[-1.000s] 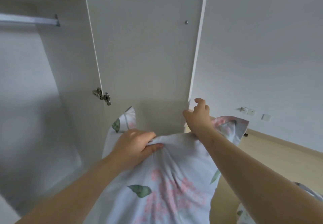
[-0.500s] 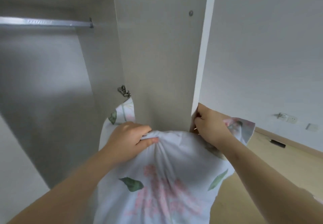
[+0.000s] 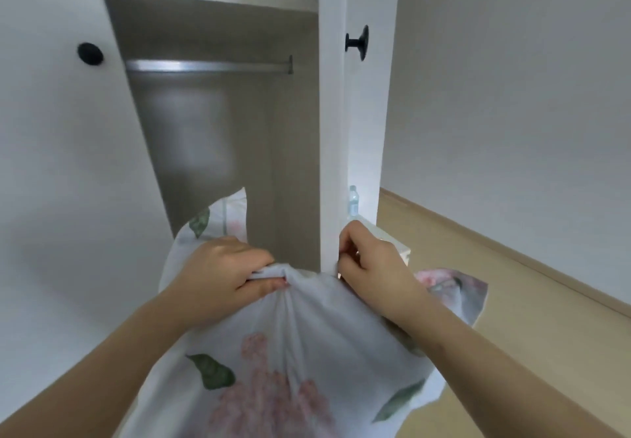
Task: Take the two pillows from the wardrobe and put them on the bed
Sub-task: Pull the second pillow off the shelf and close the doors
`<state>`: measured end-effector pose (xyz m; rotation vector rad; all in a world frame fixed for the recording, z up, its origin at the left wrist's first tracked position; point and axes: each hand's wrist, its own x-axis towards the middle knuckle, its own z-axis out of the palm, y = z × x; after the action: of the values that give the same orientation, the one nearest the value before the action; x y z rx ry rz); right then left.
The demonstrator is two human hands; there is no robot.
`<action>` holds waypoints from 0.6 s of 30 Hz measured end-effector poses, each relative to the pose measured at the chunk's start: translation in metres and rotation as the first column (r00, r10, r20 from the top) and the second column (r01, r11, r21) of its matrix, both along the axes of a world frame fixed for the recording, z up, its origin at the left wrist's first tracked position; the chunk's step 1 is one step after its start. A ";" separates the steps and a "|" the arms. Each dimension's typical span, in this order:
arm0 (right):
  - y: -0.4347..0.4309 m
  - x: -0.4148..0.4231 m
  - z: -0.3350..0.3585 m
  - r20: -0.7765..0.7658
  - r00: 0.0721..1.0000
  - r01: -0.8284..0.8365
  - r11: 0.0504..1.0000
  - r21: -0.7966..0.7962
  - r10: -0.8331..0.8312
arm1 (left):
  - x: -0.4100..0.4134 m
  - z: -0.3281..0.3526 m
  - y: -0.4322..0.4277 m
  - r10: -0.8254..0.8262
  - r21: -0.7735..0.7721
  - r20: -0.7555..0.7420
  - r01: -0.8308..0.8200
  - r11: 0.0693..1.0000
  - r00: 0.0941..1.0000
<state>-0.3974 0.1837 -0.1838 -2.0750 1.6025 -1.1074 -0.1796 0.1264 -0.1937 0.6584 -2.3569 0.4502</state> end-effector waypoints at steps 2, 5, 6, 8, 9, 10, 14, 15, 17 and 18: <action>-0.008 0.019 0.002 0.024 0.999 -0.037 0.999 0.000 0.037 | 0.022 0.000 0.006 0.071 0.012 0.003 -0.071 0.997 0.997; -0.016 0.050 0.006 0.067 0.989 -0.132 0.991 -0.015 0.133 | 0.054 0.001 0.014 0.174 0.057 0.011 -0.174 0.983 0.985; -0.018 0.061 0.008 0.066 0.983 -0.168 0.986 -0.024 0.169 | 0.064 0.002 0.018 0.209 0.074 0.009 -0.209 0.975 0.978; -0.026 0.084 0.013 0.039 0.973 -0.224 0.973 -0.063 0.227 | 0.085 0.002 0.023 0.286 0.081 -0.020 -0.283 0.956 0.958; -0.032 0.094 0.015 0.030 0.971 -0.232 0.969 -0.086 0.236 | 0.093 0.002 0.025 0.309 0.093 -0.040 -0.304 0.948 0.950; -0.038 0.102 0.016 0.019 0.971 -0.234 0.968 -0.096 0.236 | 0.099 0.002 0.027 0.336 0.115 -0.060 -0.328 0.938 0.940; -0.065 0.140 0.020 -0.089 0.974 -0.213 0.976 -0.043 0.208 | 0.125 0.005 0.027 0.472 0.170 -0.099 -0.453 0.875 0.876; -0.072 0.149 0.021 -0.108 0.978 -0.182 0.983 -0.035 0.177 | 0.131 0.007 0.026 0.494 0.176 -0.099 -0.474 0.863 0.864; -0.079 0.167 0.025 -0.131 0.981 -0.146 0.989 -0.032 0.140 | 0.140 0.012 0.024 0.535 0.127 -0.084 -0.524 0.842 0.841; -0.080 0.177 0.027 -0.137 0.979 -0.155 0.988 -0.024 0.150 | 0.144 0.014 0.023 0.553 0.089 -0.085 -0.547 0.833 0.829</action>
<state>-0.2209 0.1036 -0.1572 -2.2962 1.4621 -0.9684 -0.0355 0.1492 -0.1796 1.3728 -2.0553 0.5724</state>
